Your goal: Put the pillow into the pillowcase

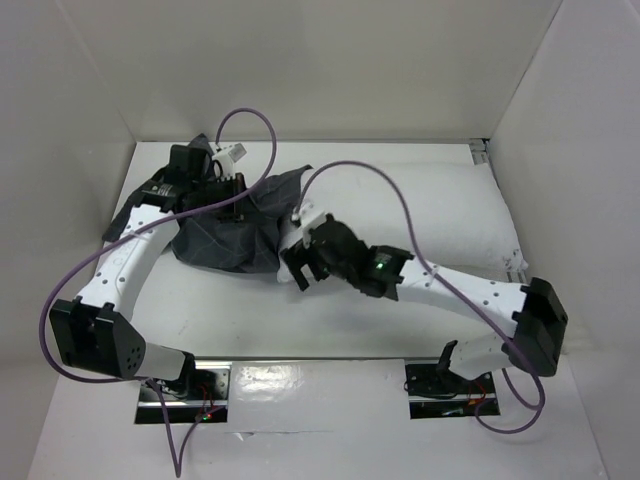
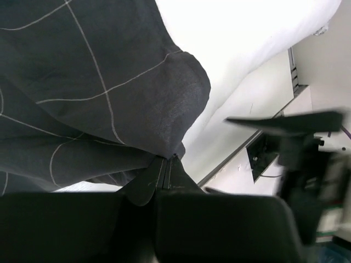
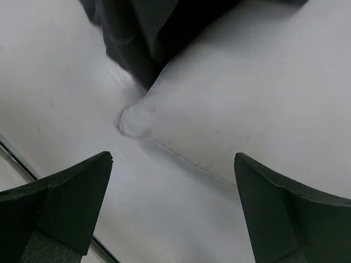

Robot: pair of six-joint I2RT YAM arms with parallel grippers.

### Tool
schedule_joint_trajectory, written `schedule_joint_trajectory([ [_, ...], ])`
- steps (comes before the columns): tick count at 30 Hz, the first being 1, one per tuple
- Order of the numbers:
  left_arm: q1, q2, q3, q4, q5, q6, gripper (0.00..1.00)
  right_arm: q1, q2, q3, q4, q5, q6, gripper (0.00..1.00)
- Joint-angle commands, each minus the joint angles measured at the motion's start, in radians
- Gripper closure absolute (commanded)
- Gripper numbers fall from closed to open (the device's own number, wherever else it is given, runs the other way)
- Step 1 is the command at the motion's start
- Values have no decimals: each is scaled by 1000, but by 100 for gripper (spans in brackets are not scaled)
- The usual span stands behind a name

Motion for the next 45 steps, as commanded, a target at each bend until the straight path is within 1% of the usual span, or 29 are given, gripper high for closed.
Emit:
schedule_joint_trajectory([
  [1,14,-18,-6,41,-16,-22,100,61,59,-31,78,105,-83,0],
  [3,15,-18,-6,50,-29,-22,100,70,99,-31,118,117,-83,0],
  [4,15,-8,5,50,-30,-22,100,70,145,-20,151,134,-74,0],
  [6,15,6,18,50,-39,-22,100,70,185,-20,184,188,-56,9],
  [7,24,6,31,50,-39,-22,100,51,217,-8,207,205,-42,17],
  [9,24,28,31,50,-39,-22,100,24,228,3,227,205,-22,40],
  [10,24,28,41,50,-30,-12,100,2,238,3,238,205,4,80],
  [11,24,28,41,50,-30,-12,100,-9,239,15,238,205,4,96],
  [12,24,28,32,50,-19,-12,100,-9,239,15,238,224,18,100],
  [15,33,3,11,32,-19,7,100,-22,213,27,248,225,27,100],
  [18,42,-30,-14,19,-19,17,100,-74,179,57,261,212,49,100],
  [21,42,-64,-25,-2,1,38,100,-123,191,121,225,188,67,100],
  [25,42,-87,-34,-28,36,64,100,-153,248,213,202,177,76,100],
  [28,42,-113,-34,-56,36,77,100,-180,301,291,180,121,76,100],
  [30,42,-122,-25,-65,47,87,100,-189,369,371,125,107,76,100],
  [33,42,-122,-15,-77,56,97,100,-189,447,432,94,67,76,100],
  [35,42,-122,-6,-77,56,97,100,-189,456,432,105,24,90,100],
  [37,42,-122,3,-88,66,107,100,-219,478,419,120,-22,90,100],
  [39,42,-113,3,-88,56,120,100,-256,490,419,97,-106,115,100],
  [41,42,-113,3,-99,47,120,100,-266,490,419,106,-130,125,100],
  [43,42,-113,3,-99,47,120,100,-293,449,408,128,-142,126,100],
  [45,42,-113,3,-84,59,91,100,-293,449,426,128,-154,113,100],
])
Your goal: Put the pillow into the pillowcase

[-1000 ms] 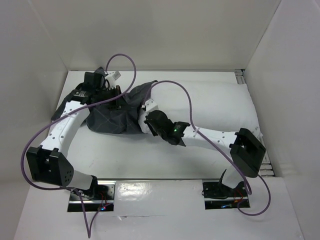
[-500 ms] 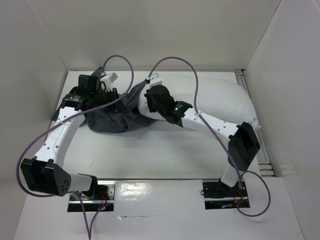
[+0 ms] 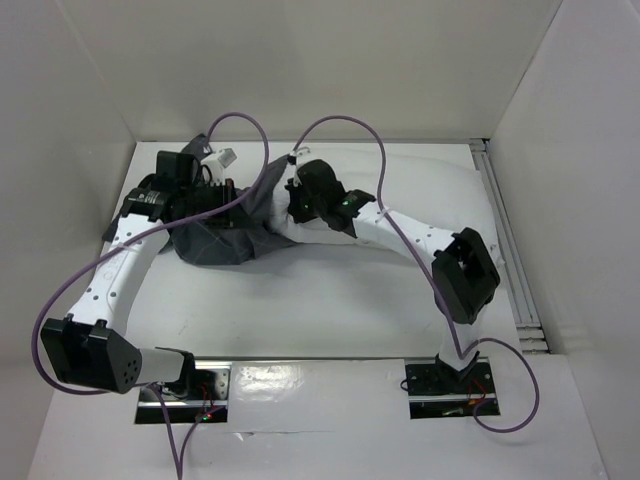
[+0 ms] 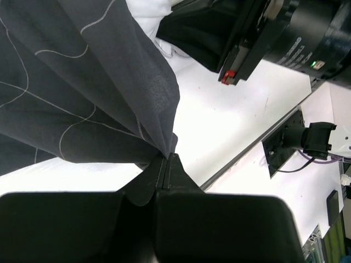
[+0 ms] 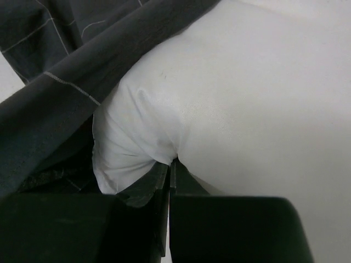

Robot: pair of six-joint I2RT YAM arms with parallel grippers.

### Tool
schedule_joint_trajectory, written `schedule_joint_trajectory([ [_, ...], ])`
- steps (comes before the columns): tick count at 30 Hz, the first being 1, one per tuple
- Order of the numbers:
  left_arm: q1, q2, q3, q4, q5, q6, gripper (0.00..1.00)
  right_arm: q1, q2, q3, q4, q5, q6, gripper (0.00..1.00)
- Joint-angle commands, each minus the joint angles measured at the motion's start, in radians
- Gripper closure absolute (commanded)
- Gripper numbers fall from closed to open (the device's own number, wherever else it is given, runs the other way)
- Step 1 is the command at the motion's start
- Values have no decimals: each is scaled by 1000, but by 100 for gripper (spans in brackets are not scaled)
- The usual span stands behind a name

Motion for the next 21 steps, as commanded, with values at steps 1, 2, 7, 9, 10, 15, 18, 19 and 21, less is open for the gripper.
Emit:
schedule_joint_trajectory([
  [1,1,-34,38,-7,92,-13,100,-39,-24,58,41,-9,-5,100],
  [2,1,-34,38,13,107,-29,100,-39,-14,59,41,-37,-5,100],
  [7,1,-1,81,143,179,-150,100,79,4,-54,45,-17,22,100],
  [9,1,13,90,171,198,-188,100,90,-42,-188,90,-66,85,100],
  [10,1,13,99,203,198,-202,100,90,-103,-276,135,-81,103,100],
  [15,-8,73,89,229,221,-213,75,112,-291,-513,283,-91,234,100],
  [18,-8,162,98,217,232,-193,46,112,-360,-607,370,-57,269,100],
  [19,-17,186,127,217,232,-193,38,112,-369,-622,410,-57,269,100],
  [21,-17,262,170,186,212,-176,36,112,-369,-633,424,-57,269,100],
])
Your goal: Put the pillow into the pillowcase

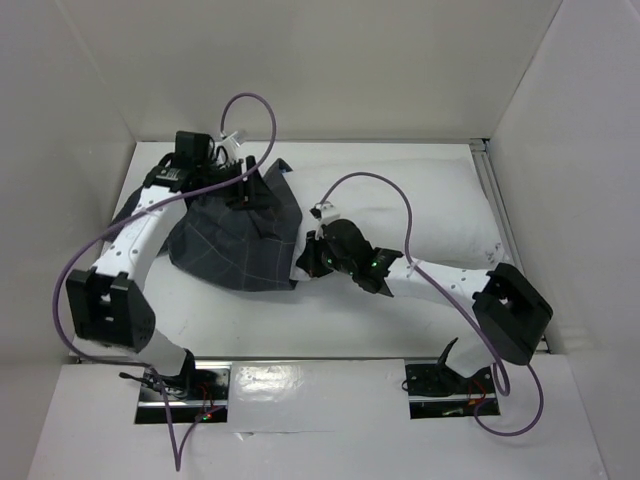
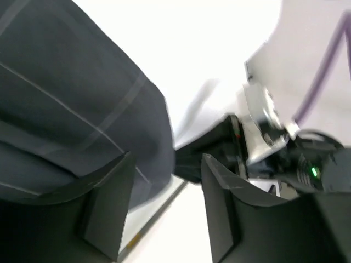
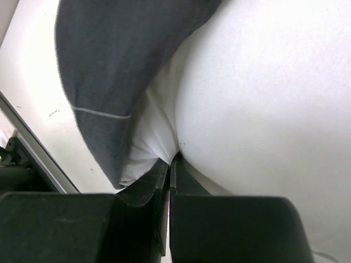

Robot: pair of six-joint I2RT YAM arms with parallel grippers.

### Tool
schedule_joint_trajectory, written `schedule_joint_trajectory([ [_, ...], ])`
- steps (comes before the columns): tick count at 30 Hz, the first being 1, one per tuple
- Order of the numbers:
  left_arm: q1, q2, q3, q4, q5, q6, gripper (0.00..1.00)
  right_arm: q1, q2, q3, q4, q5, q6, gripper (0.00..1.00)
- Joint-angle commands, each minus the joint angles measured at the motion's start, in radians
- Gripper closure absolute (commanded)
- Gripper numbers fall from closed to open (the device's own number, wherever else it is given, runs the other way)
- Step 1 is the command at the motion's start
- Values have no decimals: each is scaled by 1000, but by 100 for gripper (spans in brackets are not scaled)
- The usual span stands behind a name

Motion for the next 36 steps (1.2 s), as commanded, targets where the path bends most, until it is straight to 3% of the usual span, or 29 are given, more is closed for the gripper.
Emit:
schedule_joint_trajectory([
  [1,-6,95,127,-17,-14,34,35,-1,-7,-23,108,33,43,100],
  [5,-18,182,228,-26,-192,19,45,-1,6,-23,128,18,43,100],
  [8,-35,283,324,-90,-386,10,39,8,15,-23,128,4,43,100],
  [10,-70,334,411,-157,-440,19,34,8,24,-12,113,4,43,100],
  [17,-102,498,534,-134,-690,-13,29,17,24,0,86,15,-4,100],
  [25,-102,653,692,-105,-749,-34,30,26,15,0,44,24,-14,100],
  [28,-102,708,749,-115,-705,-25,44,26,15,9,33,24,-14,100],
  [29,-102,718,760,-115,-686,-25,67,26,15,9,33,24,-14,100],
  [31,-102,733,795,-115,-659,-25,98,26,15,9,21,24,-26,100],
  [36,-91,733,849,-105,-609,-16,100,38,-14,-3,21,-60,-60,100],
])
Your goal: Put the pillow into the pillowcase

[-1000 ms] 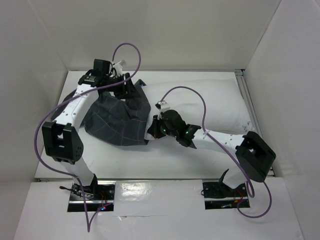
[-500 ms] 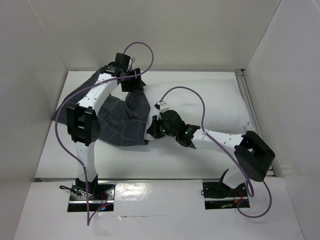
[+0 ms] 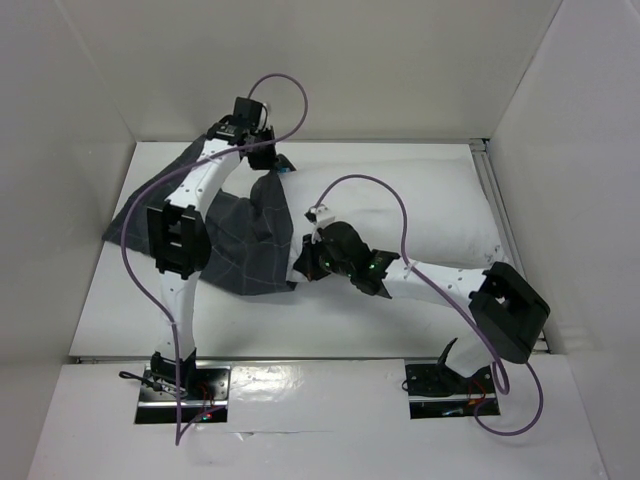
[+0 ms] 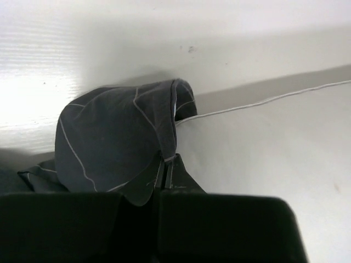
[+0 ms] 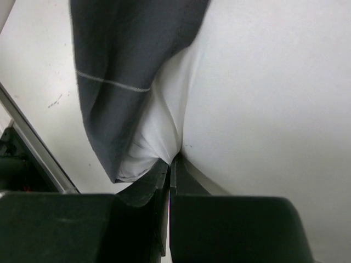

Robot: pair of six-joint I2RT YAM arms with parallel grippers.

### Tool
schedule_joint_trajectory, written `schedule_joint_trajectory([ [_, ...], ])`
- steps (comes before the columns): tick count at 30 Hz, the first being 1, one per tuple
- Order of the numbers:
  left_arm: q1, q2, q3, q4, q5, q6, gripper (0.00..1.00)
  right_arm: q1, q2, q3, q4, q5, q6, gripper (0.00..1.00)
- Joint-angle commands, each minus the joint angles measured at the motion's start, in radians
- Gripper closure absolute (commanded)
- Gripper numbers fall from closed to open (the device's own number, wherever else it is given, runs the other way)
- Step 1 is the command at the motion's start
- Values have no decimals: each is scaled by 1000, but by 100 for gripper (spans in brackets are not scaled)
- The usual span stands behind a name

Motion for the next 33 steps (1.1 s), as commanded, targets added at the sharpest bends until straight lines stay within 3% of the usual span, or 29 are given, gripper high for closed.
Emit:
schedule_joint_trajectory([
  [1,5,-8,92,26,64,20,100,32,-47,3,-14,-59,-60,100],
  [10,5,15,169,68,202,18,100,129,-69,47,-117,-168,-129,100],
  [15,-4,118,212,113,289,-15,100,150,-18,107,-169,-128,-173,100],
  [17,-4,153,227,113,315,-15,100,150,-9,134,-189,-8,-151,100],
  [18,-4,164,227,99,344,-15,93,150,3,147,-211,43,-137,100],
  [19,-4,164,227,89,354,-15,79,150,13,177,-224,105,-128,100],
  [20,-4,164,227,63,363,10,56,150,25,194,-235,184,-127,100],
  [24,-4,45,218,-2,296,75,22,91,126,298,-286,240,-115,100],
  [26,-4,-84,204,-22,206,84,13,77,148,332,-286,249,-141,100],
  [28,6,-185,128,-33,149,84,13,55,148,332,-253,225,-153,100],
  [30,22,-351,33,-33,78,65,23,46,148,320,-243,167,-163,100],
  [31,33,-407,-92,-33,54,52,29,46,139,300,-231,153,-163,100],
  [32,33,-464,-163,-33,26,52,38,35,129,291,-217,139,-163,100],
  [33,33,-577,-241,-21,0,32,63,35,129,282,-217,109,-163,100],
])
